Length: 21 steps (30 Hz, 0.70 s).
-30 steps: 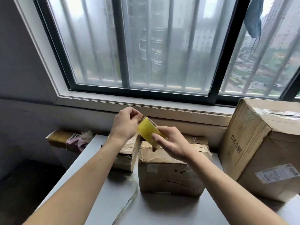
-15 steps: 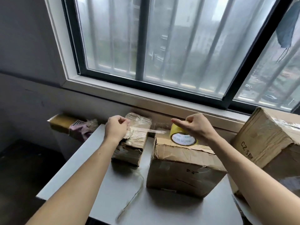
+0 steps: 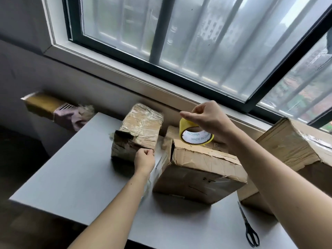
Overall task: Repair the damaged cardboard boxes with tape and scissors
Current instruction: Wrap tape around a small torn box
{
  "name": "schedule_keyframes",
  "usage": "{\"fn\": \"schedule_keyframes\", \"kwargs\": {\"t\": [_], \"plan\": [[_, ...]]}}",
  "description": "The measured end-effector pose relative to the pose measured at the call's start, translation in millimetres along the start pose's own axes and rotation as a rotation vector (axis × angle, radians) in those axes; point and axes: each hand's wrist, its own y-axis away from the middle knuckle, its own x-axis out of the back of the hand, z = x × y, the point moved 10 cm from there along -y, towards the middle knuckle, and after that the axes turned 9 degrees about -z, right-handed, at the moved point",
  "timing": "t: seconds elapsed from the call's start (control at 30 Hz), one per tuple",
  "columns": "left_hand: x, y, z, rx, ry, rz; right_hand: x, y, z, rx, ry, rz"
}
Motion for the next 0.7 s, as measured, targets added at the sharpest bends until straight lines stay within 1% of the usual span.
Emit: {"fn": "schedule_keyframes", "kwargs": {"t": [0.17,0.3,0.47,0.57,0.7], "plan": [[-9,-7,-20,0.053,0.066,0.021,-13,-13,-11,-0.010,0.086,-0.039],[-21,-5,-43,0.129,0.162,-0.001,-29,-19,-9,-0.050,0.170,-0.083],[-32,-8,-44,0.136,0.230,-0.013,-24,-21,2,-0.100,0.181,-0.081],[-39,-9,-43,0.146,0.217,-0.025,-20,-19,8,-0.122,0.172,-0.087],[-41,-7,-44,0.147,0.156,0.005,-22,-16,16,-0.128,0.179,-0.100]]}}
